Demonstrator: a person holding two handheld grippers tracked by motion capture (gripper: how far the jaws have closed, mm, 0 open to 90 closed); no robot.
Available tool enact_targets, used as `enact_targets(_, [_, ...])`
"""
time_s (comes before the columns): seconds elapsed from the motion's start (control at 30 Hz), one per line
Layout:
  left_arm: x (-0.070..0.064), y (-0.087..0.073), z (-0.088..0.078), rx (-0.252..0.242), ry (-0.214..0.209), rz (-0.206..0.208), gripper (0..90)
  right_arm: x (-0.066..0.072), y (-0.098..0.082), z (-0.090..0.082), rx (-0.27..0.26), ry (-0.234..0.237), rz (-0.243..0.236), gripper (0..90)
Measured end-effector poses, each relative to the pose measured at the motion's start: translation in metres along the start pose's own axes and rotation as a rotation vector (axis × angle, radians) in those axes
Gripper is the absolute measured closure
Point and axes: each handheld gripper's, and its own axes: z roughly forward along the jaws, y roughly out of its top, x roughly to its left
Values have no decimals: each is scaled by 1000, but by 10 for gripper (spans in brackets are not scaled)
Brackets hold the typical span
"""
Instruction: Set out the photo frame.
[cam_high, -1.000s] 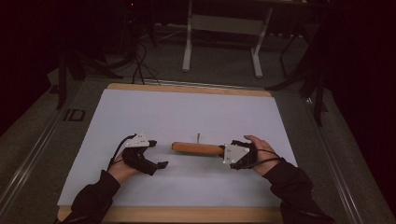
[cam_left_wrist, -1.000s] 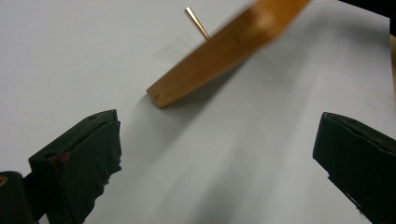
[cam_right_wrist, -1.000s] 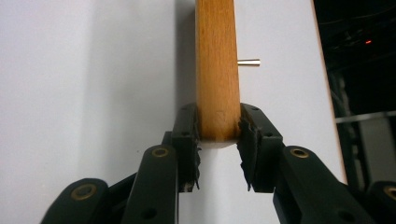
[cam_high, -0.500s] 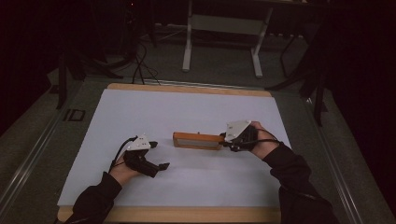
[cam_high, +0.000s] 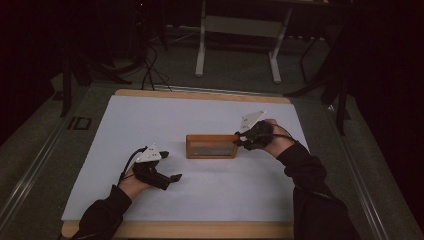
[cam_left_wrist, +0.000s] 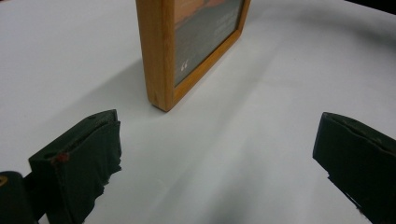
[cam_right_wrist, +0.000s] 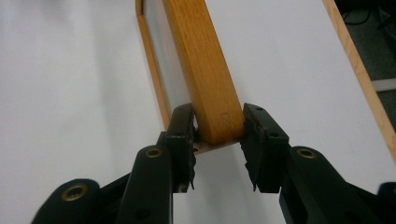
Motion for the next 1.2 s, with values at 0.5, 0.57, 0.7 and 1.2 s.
enact_targets(0.5, [0, -3, 5, 7, -5, 8, 16, -21, 1, 12, -24, -3, 102, 621])
enact_targets(0.57, [0, -3, 5, 6, -6, 6, 16, -22, 1, 13, -26, -4, 113, 619])
enact_targets(0.7, [0, -4, 5, 7, -10, 7, 16, -25, 0, 16, -38, -10, 129, 613])
enact_targets(1.2, [0, -5, 6, 13, -17, -1, 16, -27, -4, 19, -24, -70, 234, 477])
